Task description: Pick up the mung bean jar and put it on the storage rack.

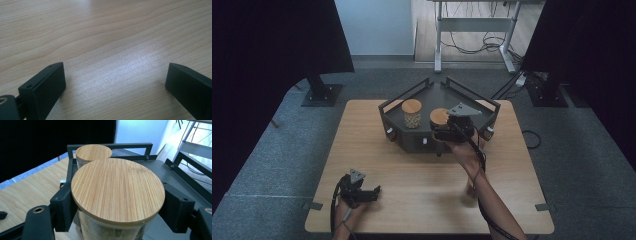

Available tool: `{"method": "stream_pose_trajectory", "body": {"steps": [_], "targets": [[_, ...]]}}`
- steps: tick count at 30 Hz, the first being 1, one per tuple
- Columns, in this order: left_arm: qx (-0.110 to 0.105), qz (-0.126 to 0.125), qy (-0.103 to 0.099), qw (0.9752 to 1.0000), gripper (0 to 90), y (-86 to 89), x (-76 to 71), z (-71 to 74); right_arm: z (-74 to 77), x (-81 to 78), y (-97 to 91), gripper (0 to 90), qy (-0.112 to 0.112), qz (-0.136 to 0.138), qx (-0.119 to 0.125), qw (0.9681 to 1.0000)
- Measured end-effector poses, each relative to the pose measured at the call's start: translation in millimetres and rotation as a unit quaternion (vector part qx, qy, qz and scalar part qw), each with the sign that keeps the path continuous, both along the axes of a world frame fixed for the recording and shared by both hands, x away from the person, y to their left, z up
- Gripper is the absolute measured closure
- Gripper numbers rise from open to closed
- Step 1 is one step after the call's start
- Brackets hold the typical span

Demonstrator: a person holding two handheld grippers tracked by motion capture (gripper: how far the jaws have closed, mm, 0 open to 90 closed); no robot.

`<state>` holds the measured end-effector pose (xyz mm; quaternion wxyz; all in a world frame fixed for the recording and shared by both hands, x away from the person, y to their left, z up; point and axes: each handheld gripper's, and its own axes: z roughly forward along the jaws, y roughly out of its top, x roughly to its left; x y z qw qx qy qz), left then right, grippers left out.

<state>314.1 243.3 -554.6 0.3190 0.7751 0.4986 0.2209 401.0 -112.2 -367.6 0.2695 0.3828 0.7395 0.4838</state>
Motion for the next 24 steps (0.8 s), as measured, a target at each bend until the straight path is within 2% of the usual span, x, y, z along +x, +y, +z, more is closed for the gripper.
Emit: {"method": "stream_pose_trajectory", "body": {"steps": [24], "targets": [[0.0,0.0,0.0,1.0,2.9,0.0,0.0,0.0,1.0,18.3,4.6,24.2,-0.001,-0.01,-0.007,0.9999]]}}
